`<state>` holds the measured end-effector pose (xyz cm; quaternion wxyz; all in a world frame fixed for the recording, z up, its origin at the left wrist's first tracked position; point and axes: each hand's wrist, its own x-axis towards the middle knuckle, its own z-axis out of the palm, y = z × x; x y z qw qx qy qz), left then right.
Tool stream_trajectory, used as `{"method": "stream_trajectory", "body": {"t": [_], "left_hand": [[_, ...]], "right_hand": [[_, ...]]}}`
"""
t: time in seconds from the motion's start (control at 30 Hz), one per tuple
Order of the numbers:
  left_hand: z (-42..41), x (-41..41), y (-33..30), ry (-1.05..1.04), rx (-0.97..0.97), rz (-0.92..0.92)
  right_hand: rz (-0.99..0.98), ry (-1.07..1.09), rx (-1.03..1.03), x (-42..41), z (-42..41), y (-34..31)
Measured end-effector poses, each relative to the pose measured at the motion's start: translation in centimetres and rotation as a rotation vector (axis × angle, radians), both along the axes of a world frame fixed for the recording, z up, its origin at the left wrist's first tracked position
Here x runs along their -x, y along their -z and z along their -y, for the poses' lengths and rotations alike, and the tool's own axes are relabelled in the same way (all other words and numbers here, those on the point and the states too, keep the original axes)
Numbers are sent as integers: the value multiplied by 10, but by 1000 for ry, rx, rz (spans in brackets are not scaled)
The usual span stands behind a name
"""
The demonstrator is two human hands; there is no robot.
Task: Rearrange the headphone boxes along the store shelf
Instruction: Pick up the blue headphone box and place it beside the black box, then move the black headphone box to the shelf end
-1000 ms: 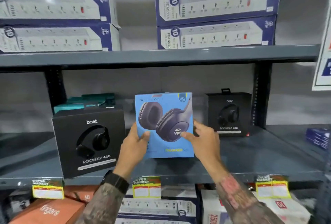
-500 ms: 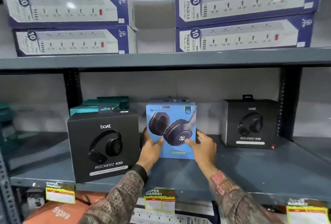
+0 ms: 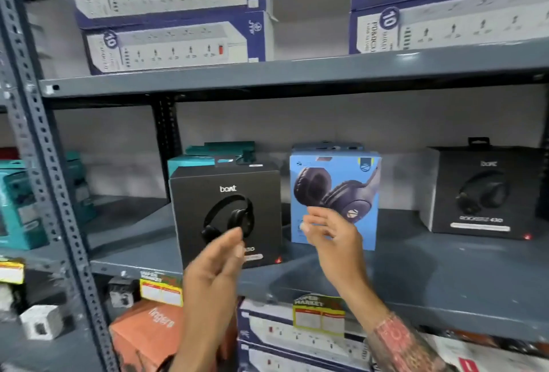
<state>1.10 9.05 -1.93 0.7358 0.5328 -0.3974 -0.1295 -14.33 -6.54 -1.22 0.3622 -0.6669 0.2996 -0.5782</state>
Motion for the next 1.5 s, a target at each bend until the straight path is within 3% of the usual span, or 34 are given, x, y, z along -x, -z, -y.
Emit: {"method": "stream_trajectory", "body": {"t": [0.1,0.17,0.33,0.6,0.83,1.13,1.33,1.5], "left_hand": [[-10,-35,-3,-318,137,9],[-11,-62,-1,-392,90,50],[0,-87,9,11,-77,93],[-8,-76,0,-44,-69,40],[4,-16,-25,31,16,191],[103,157,-29,313,12,368],[185,260,-21,562,-87,335],[225,292,-15,651,-104,225]], "right_hand": [[-104,-121,-34,-25,1,3],[-126,-159,-72,-43,1,5],[-93,-166,-104,-67,3,13],[-70,-127,-34,-61,-11,12],[52,-62,23,48,-36,-21],[1,244,-1,254,-1,-34],[-16,373,-164,358,77,-15],[3,351,-285,380,125,-5]]}}
